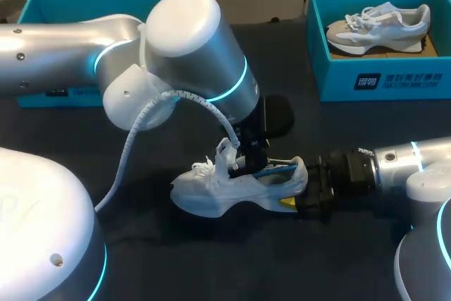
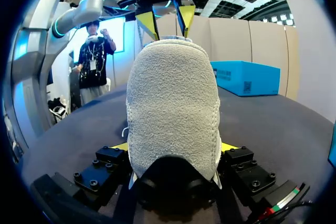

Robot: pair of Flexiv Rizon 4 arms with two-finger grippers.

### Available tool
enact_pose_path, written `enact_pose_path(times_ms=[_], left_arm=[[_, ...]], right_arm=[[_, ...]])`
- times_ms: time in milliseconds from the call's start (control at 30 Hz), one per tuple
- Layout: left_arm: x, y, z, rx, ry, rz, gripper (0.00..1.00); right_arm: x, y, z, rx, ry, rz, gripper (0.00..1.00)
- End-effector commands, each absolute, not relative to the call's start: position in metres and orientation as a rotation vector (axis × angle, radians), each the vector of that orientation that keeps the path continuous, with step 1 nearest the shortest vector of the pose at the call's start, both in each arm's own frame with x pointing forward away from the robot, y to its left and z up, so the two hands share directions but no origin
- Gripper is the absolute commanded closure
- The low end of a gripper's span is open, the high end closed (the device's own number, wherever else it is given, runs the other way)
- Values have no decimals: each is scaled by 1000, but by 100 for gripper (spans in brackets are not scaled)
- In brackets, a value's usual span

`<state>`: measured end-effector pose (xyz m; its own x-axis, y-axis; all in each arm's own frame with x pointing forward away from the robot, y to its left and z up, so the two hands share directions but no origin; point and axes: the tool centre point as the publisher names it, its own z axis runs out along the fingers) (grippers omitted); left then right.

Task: Take the shoe out of the shoebox, open the shoe tongue, remove and reinsert the insole, then place the shoe into the shoebox

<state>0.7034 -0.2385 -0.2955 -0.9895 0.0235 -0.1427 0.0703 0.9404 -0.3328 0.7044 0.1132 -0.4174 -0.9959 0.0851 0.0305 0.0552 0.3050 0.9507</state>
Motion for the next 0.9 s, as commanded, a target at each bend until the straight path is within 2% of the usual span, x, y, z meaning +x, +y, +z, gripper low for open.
enact_pose_path(times_ms=[33,667,700,767,833,900], left_arm=[[708,-246,-304,85,2972,-508,66],[703,-250,-320,119,3008,-478,66],[707,-258,-330,93,2991,-448,76],[710,-260,-332,85,2991,-444,85],[710,-261,-333,79,2989,-443,100],[711,-261,-333,71,2984,-443,100]], right_arm=[[704,115,-417,137,2519,1827,100],[704,115,-417,137,2519,1827,100],[704,115,-417,137,2519,1827,100],[704,115,-417,137,2519,1827,100],[704,115,-417,137,2519,1827,100],[704,115,-417,137,2519,1827,100]])
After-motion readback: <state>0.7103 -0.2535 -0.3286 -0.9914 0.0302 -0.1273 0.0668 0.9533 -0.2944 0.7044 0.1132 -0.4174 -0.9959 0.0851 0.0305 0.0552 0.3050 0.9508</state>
